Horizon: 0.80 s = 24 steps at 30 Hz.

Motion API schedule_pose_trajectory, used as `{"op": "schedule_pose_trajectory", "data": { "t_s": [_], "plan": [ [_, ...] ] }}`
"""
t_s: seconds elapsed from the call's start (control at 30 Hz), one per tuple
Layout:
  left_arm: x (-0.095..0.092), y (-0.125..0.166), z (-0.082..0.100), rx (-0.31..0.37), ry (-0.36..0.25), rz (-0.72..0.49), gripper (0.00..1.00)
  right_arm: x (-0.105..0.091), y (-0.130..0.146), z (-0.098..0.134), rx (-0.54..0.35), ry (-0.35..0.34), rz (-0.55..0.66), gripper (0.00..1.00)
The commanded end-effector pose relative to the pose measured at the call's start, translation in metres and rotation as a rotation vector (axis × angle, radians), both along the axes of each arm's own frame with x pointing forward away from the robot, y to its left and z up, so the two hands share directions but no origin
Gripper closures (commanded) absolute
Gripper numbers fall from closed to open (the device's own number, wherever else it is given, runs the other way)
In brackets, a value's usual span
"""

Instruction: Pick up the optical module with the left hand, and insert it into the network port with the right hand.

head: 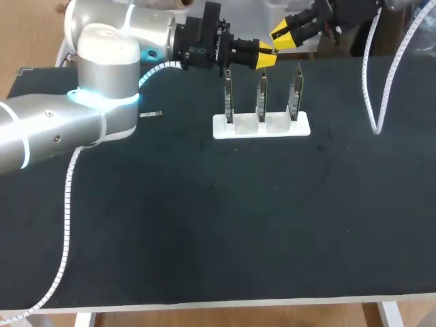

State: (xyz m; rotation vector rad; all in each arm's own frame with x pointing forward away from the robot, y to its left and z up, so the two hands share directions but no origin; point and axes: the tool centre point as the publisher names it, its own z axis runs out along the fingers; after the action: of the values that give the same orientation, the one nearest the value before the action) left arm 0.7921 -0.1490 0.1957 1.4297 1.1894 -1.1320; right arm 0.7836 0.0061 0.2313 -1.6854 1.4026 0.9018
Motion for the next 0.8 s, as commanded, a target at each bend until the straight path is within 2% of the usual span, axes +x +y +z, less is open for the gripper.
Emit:
{"op": "schedule_pose_trajectory", "data": {
  "t_s": [0.03,0.3,0.33,0.37,0.4,0.8],
  "plan": [
    [0.005,-0.0001,0.0008,0.002,0.0,0.0,1.0,-0.0024,0.0004,-0.0005,0.0,0.003,0.004,1.0],
    [0.005,-0.0001,0.0008,0.002,0.0,0.0,1.0,-0.0024,0.0004,-0.0005,0.0,0.003,0.004,1.0],
    [0.005,-0.0001,0.0008,0.002,0.0,0.0,0.97,-0.0024,0.0004,-0.0005,0.0,0.003,0.004,1.0],
    [0.005,-0.0001,0.0008,0.002,0.0,0.0,0.53,-0.0024,0.0004,-0.0005,0.0,0.003,0.004,1.0],
    [0.005,-0.0001,0.0008,0.002,0.0,0.0,0.0,-0.0024,0.0004,-0.0005,0.0,0.003,0.004,1.0],
    [0.005,-0.0001,0.0008,0.002,0.0,0.0,0.0,-0.0024,0.0004,-0.0005,0.0,0.003,0.004,1.0]
  ]
}}
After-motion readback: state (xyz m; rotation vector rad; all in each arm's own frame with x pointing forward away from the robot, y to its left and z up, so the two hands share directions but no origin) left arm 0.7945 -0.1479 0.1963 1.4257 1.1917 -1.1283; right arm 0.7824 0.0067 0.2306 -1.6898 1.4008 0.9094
